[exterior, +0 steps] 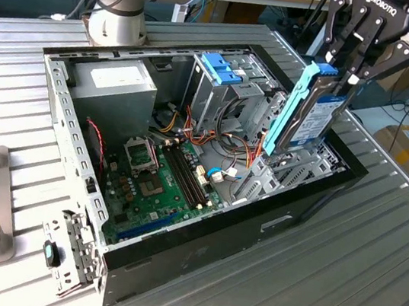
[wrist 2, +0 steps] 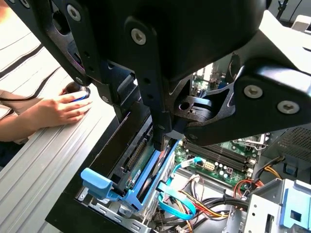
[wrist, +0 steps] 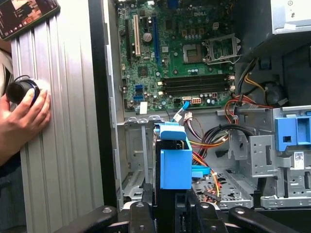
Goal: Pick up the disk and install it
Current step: 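Pick up the disk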
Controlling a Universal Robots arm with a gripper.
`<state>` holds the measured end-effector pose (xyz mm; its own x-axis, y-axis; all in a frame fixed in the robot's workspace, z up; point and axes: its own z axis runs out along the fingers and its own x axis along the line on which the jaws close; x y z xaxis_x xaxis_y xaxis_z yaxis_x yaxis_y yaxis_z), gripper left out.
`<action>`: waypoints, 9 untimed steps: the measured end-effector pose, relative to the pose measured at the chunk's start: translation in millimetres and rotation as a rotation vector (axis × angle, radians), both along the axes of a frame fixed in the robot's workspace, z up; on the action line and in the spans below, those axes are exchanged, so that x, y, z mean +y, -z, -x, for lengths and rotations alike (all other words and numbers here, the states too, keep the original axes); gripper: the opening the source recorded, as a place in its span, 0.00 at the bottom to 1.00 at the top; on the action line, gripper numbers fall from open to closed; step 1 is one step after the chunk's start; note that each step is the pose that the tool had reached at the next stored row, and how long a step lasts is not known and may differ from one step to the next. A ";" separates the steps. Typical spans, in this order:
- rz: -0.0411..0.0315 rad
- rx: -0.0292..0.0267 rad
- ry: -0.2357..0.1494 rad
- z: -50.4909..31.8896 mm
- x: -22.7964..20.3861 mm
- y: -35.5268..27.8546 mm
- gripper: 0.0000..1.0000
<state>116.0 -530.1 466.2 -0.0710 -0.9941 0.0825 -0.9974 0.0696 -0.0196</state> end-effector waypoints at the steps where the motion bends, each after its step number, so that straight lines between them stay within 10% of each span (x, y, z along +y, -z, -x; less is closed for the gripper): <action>1: 0.0000 0.0000 0.000 -0.7 -0.1 0.7 0.35; 9: 0.0000 0.0000 0.000 -2.3 -6.0 4.5 0.35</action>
